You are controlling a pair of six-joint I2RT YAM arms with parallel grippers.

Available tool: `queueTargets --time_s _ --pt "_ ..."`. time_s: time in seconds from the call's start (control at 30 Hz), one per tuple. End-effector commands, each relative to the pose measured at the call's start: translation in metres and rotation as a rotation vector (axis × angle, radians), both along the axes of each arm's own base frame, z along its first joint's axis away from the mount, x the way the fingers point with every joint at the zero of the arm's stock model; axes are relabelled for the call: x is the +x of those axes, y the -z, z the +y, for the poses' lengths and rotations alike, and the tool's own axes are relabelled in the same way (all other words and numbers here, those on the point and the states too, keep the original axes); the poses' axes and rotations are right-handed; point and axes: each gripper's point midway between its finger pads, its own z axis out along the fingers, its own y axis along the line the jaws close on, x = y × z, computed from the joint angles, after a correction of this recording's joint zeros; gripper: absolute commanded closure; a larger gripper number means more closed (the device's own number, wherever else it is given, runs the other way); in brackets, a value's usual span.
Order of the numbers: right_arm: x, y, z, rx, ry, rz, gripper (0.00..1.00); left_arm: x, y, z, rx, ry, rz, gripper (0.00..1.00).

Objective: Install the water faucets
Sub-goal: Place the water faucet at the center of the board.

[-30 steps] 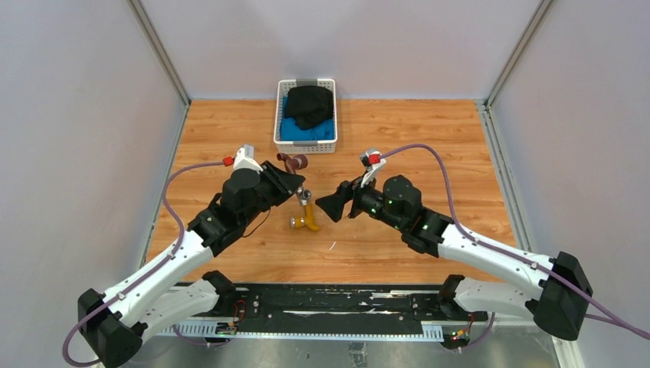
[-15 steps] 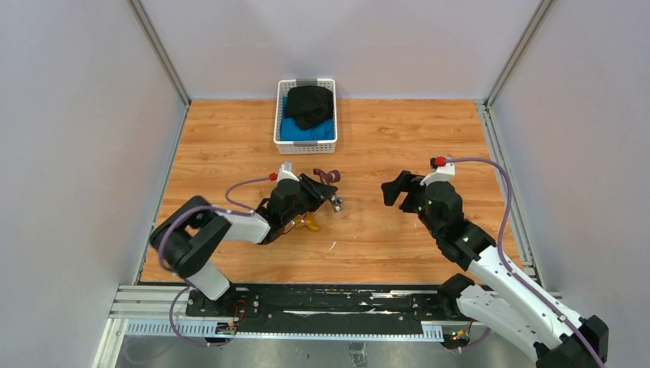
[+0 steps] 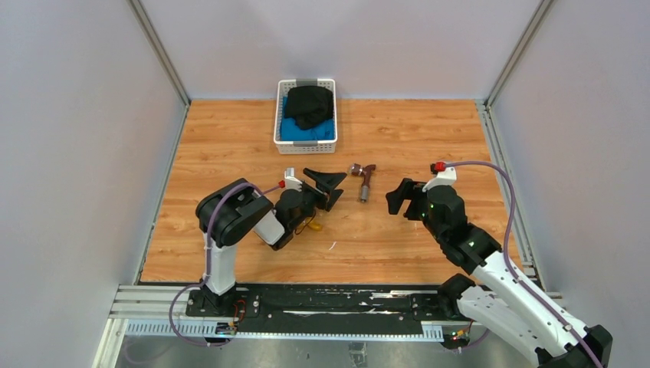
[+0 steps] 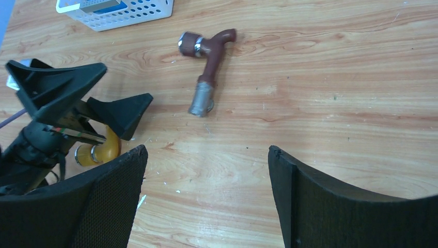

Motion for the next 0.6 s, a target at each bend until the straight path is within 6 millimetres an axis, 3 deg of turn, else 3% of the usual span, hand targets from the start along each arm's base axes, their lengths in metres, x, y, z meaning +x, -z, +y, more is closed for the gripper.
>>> queueTargets --time_s 0.0,0.13,0.23,0.3,0.33,0.47,0.57 --pt "0.0 -0.008 -0.003 -0.007 -0.003 -0.002 0.15 -0.008 -0.018 0.012 0.053 -0.025 -0.044 0.0" --pt "0.002 -0.006 0.003 0.0 -0.022 0.005 0.15 -0.02 -0.016 0.023 0.174 -0.016 -0.043 0.0" --pt "0.003 -0.005 0.012 0.006 -0.069 0.0 0.16 -0.027 -0.025 0.031 0.264 -0.008 -0.072 0.0" --pt "0.004 -0.004 0.023 0.014 -0.125 -0.007 0.18 -0.032 -0.037 0.036 0.35 0.008 -0.102 0.0" --pt "0.003 -0.001 0.031 0.02 -0.163 0.009 0.18 -0.035 -0.054 0.041 0.386 0.006 -0.126 0.0" --pt "0.003 0.01 0.056 -0.002 -0.248 0.075 0.18 -0.044 -0.089 0.086 0.571 -0.1 -0.156 0.0" --pt "-0.001 0.016 0.089 -0.041 -0.334 0.143 0.14 -0.057 -0.097 0.142 0.778 -0.215 -0.099 0.0"
